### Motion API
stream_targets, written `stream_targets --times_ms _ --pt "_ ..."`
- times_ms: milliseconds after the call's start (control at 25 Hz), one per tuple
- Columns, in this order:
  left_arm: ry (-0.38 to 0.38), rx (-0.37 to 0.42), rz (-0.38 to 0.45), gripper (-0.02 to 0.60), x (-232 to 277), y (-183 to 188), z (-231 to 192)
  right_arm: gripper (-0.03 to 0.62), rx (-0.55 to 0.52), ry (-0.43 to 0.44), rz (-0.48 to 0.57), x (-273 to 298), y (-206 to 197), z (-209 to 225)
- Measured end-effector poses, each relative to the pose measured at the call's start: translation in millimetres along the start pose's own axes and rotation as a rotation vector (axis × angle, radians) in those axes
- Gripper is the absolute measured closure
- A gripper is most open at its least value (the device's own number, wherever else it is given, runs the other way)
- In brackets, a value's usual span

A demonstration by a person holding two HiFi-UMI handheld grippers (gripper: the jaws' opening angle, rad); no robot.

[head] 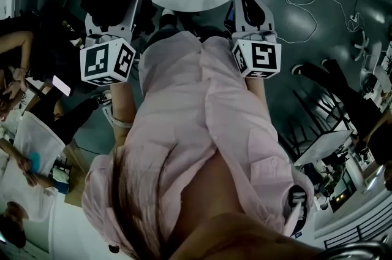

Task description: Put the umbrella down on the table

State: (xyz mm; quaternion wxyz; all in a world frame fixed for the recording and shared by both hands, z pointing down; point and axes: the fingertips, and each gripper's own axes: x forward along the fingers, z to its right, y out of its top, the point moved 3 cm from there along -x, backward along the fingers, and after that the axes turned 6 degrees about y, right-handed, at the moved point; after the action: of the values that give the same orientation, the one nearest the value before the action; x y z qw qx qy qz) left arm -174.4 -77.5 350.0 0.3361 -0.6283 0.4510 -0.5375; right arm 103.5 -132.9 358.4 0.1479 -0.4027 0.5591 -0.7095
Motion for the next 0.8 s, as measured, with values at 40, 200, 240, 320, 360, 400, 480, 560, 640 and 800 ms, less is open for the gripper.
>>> stream_targets --times_ms 40,200,240,320,360,400,480,560,640,800 --pt "0.007 0.002 -0.003 0.247 2.2 0.2 2.0 0.553 -0.001 0.005 0.001 1.8 0.1 4.9" --pt "0.042 -0.005 -0.037 0.247 10.2 -5.2 4.2 0.553 -0.009 0.027 0.002 10.4 -1.2 19.3" --pt "0.051 -0.007 -0.046 0.247 12.0 -7.3 4.5 0.553 -0.010 0.033 0.001 12.1 -2.1 22.4" --pt "0.067 -0.012 -0.058 0.247 15.2 -11.2 6.1 0.553 -0.006 0.040 -0.001 14.0 -4.3 28.9" --pt "0.072 -0.013 -0.063 0.247 16.5 -12.8 7.7 0.553 -0.003 0.041 -0.001 13.8 -5.6 32.2" --pt "0.075 -0.014 -0.067 0.247 17.8 -14.1 9.7 0.553 0.001 0.040 -0.002 13.2 -6.8 35.3" --pt "0.073 -0.017 -0.074 0.247 20.4 -16.3 13.1 0.553 0.006 0.038 -0.005 12.8 -9.0 39.0" --pt "0.067 -0.017 -0.086 0.247 23.2 -18.4 13.1 0.553 0.009 0.039 -0.004 15.3 -9.2 38.7" --pt "0.058 -0.012 -0.108 0.247 28.0 -20.3 11.2 0.553 0.012 0.039 -0.003 19.9 -7.4 37.3" --pt "0.008 0.009 -0.168 0.247 45.9 -23.5 10.3 0.553 0.018 0.017 -0.001 23.3 -2.9 36.5"
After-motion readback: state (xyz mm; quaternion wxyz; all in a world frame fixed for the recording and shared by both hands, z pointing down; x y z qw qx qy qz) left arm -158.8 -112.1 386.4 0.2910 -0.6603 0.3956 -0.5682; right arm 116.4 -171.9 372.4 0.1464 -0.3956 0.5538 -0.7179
